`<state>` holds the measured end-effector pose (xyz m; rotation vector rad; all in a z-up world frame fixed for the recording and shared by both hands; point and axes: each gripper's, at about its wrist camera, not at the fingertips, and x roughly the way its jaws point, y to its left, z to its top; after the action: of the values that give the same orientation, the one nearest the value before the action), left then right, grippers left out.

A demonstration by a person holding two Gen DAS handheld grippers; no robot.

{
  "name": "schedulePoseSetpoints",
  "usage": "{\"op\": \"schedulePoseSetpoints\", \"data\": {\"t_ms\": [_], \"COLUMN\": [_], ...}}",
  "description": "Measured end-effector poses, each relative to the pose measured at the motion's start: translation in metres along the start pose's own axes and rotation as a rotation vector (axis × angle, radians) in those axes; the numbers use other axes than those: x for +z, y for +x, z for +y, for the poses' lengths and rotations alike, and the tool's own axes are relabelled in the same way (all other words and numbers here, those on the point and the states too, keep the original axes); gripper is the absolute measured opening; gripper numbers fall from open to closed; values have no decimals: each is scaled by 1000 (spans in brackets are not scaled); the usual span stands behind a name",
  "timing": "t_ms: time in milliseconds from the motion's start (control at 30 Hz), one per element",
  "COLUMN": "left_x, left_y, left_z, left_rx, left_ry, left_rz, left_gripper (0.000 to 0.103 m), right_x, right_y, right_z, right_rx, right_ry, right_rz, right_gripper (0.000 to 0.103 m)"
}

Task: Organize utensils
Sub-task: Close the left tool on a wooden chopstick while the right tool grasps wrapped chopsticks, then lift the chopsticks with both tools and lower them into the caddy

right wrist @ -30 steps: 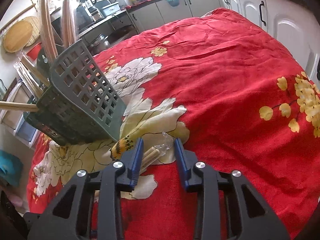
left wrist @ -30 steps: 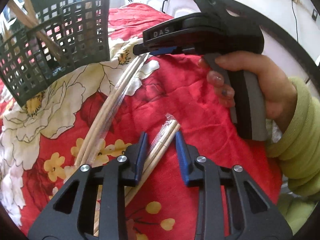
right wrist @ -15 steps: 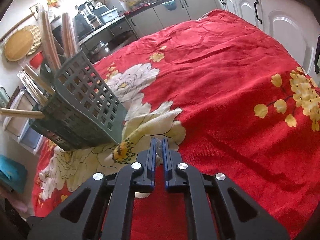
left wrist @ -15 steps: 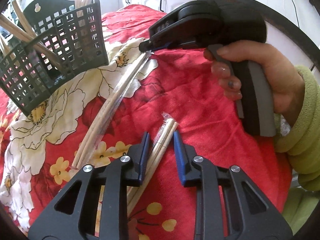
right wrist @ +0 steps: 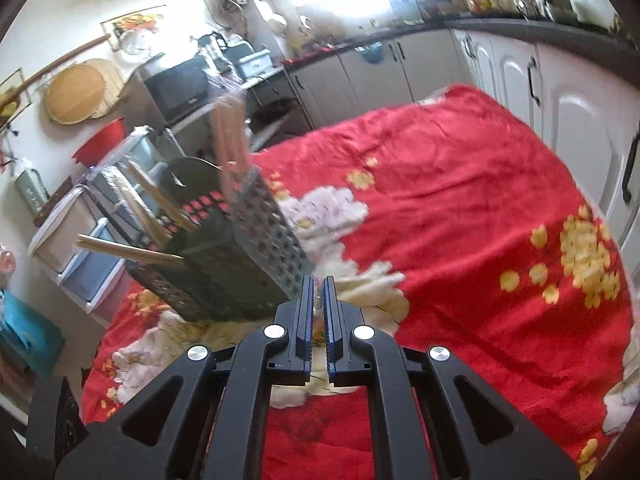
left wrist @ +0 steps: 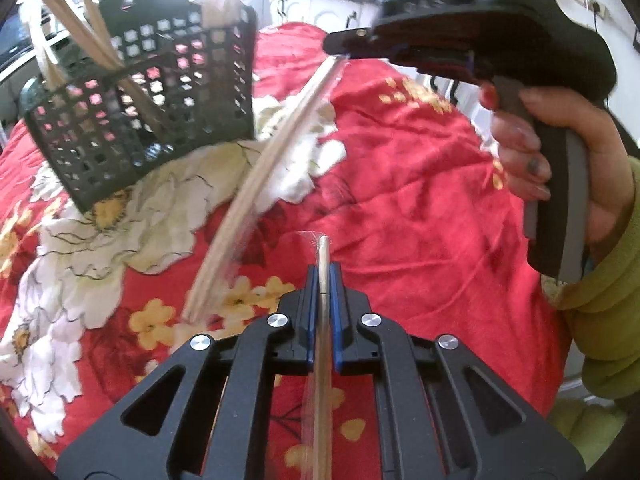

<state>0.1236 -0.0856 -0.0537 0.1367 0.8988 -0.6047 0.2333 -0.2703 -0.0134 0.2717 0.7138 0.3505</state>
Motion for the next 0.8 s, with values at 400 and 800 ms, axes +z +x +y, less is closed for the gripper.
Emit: {"op": "schedulePoseSetpoints", "data": {"t_ms": [400, 800], "left_x": [32, 87], "left_y": [-94, -170], "left_z": [64, 111], "left_rx": [15, 6], "left_ry": [-220, -395], "left_rz": [-275, -553], "left_gripper": [3, 3], "right_x": [31, 50], "right_y": [-62, -97], "right_z": [62, 97], "right_rx": [113, 164], "right_ry": [-139, -233], "right_rz": [-135, -218], "right_gripper": [5, 4]}}
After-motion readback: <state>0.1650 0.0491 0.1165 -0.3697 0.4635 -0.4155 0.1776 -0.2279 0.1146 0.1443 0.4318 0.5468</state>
